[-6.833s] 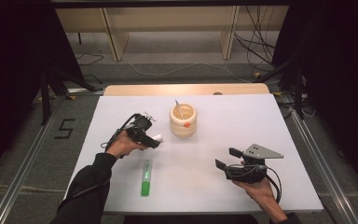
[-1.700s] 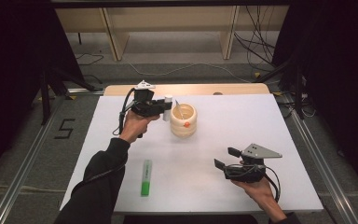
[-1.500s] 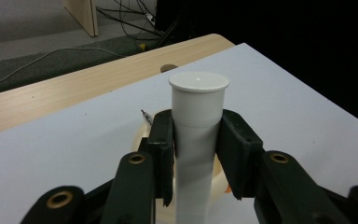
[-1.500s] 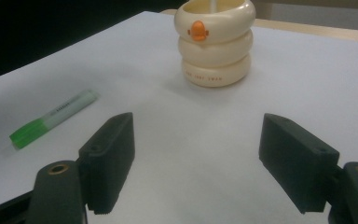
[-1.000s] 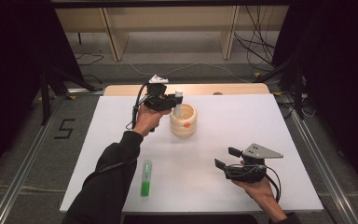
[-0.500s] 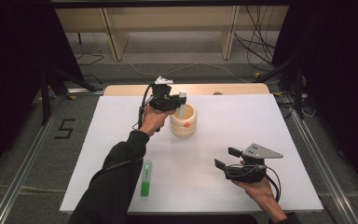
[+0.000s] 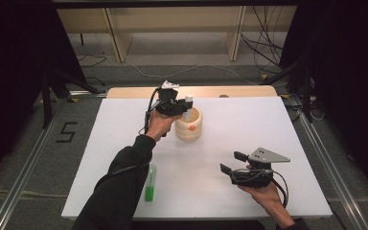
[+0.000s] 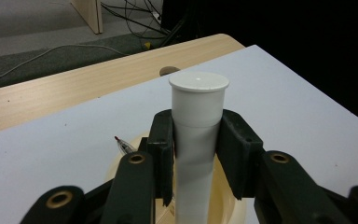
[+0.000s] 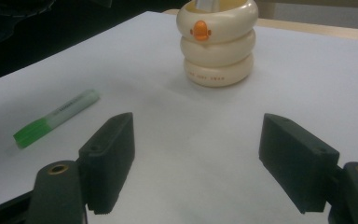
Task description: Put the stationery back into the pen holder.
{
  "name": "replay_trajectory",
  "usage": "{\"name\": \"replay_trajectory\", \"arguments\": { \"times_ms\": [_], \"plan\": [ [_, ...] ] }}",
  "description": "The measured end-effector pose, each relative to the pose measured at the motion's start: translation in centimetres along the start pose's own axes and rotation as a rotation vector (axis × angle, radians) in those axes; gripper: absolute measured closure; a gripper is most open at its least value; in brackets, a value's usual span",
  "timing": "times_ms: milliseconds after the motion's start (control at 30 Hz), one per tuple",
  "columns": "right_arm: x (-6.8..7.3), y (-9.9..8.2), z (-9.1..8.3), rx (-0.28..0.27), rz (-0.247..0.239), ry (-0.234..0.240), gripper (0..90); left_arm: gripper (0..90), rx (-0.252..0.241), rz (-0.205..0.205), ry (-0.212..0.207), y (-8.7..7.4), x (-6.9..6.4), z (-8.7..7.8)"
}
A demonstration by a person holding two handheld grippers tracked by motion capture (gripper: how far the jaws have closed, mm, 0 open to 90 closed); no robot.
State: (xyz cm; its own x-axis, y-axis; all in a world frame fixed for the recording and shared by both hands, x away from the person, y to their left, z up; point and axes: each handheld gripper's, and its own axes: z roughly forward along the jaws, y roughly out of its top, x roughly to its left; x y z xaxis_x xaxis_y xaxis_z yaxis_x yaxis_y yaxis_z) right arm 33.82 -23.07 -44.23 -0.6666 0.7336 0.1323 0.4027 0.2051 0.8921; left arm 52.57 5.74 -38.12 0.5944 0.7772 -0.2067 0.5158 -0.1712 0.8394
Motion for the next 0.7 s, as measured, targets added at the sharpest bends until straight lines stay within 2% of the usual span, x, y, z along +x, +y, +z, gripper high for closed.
{"name": "replay_trajectory", "arguments": {
  "times_ms": [33, 233, 300, 500, 567, 633, 700],
  "plan": [
    [0.01, 0.00, -0.05, 0.004, 0.006, -0.001, 27.6, 67.1, -0.002, -0.012, 0.001, -0.10, -0.01, 0.16],
    [-0.06, -0.02, -0.02, 0.002, 0.001, 0.000, 27.6, 67.0, 0.010, -0.008, 0.000, -0.39, -0.08, 0.59],
    [-0.02, -0.01, -0.02, 0.001, 0.001, 0.001, 27.6, 66.9, 0.006, -0.021, 0.000, -0.44, -0.14, 0.79],
    [0.00, 0.00, -0.06, 0.005, 0.003, -0.002, 27.6, 65.6, 0.037, -0.028, -0.004, -0.75, -0.11, 1.10],
    [0.00, -0.01, -0.12, 0.008, 0.007, -0.003, 27.6, 57.6, 0.038, -0.045, -0.011, -0.71, -0.01, 1.01],
    [-0.03, 0.00, -0.12, 0.002, 0.006, -0.002, 27.6, 54.3, 0.036, -0.040, -0.009, -0.61, 0.23, 0.59],
    [-0.01, 0.00, -0.14, 0.005, 0.012, -0.005, 27.6, 44.9, 0.042, -0.050, -0.004, -0.41, 0.38, 0.11]
  ]
}}
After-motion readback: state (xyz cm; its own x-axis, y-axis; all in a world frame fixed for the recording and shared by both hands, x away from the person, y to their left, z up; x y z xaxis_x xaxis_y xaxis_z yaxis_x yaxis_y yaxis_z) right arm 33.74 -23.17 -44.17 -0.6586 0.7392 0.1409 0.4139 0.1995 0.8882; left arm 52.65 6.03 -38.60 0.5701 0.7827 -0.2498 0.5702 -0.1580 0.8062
